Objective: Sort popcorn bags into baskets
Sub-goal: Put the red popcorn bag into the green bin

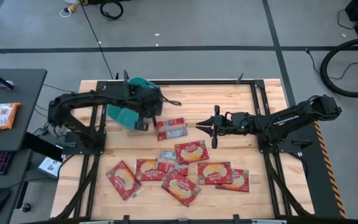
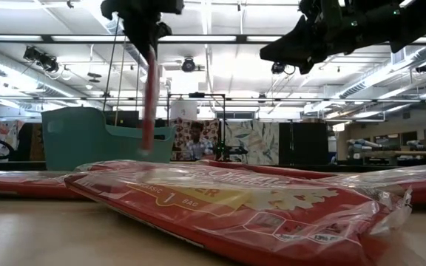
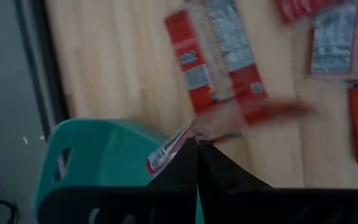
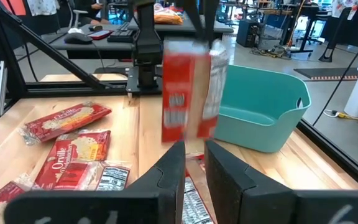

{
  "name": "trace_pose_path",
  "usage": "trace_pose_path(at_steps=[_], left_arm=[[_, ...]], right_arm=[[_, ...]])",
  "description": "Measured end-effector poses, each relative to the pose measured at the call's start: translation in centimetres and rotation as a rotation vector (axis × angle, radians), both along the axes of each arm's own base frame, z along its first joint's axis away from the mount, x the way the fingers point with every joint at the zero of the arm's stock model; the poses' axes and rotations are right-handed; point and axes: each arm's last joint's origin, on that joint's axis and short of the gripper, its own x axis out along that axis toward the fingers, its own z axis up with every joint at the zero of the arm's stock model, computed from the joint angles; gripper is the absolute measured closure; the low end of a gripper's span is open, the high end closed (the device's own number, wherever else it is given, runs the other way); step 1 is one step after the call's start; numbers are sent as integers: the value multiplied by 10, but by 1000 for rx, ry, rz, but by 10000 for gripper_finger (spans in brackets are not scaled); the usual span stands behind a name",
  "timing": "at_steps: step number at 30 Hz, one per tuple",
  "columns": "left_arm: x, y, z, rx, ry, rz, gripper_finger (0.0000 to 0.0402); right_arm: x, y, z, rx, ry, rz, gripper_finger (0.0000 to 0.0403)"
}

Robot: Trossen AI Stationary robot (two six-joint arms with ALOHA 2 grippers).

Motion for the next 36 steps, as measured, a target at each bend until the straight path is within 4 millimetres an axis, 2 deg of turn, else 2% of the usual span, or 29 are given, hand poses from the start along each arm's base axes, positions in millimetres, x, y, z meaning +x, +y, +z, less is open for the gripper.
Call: trace_pose_path(at_steps=[12,20,24,30,36], left_arm=[[-60,25,40,127,-63,188,401],[-88,45,39,98,39,339,401],[-94,48,37,76,80,378,401],[-101,45,34,-58,121,410,401],[-100,43,33,-119,110,422,401]], right_arm=[[0,-2,0,-1,-3,-17,337],[0,-2,1,-1,-8,-17,337],[0,-2,1,-1,-9,-17,337],[0,-2,1,0,-10,-17,337],[0,-2,1,3,-11,-17,337]])
